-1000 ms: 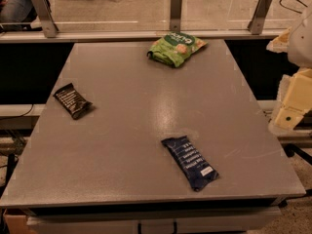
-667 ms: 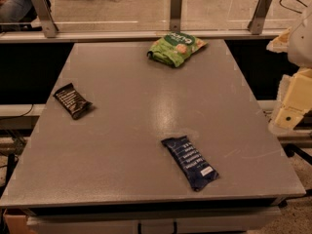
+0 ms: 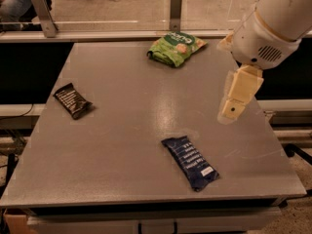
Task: Move rxbar chocolate near green rice chip bag
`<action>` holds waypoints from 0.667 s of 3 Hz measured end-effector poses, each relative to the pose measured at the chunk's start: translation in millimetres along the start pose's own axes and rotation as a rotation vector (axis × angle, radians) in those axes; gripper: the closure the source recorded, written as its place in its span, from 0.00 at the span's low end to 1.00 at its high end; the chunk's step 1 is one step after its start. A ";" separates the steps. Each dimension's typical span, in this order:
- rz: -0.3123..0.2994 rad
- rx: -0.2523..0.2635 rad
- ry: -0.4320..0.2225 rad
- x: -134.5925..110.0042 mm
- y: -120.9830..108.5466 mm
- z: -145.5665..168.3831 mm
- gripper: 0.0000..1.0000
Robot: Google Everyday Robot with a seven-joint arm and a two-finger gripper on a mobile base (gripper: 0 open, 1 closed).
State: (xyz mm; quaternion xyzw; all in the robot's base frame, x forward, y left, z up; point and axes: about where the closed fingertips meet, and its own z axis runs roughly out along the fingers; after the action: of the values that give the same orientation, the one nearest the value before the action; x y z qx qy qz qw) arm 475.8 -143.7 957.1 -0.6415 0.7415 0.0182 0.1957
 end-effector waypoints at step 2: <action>-0.067 -0.028 -0.238 -139.5 -27.1 50.2 0.00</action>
Offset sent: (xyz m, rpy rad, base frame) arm 0.0770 0.2077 0.0140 0.3351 -0.0430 0.1555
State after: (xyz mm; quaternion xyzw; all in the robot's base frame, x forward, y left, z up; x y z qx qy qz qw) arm 529.2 -2.8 960.6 -0.6620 0.6907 0.0981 0.2739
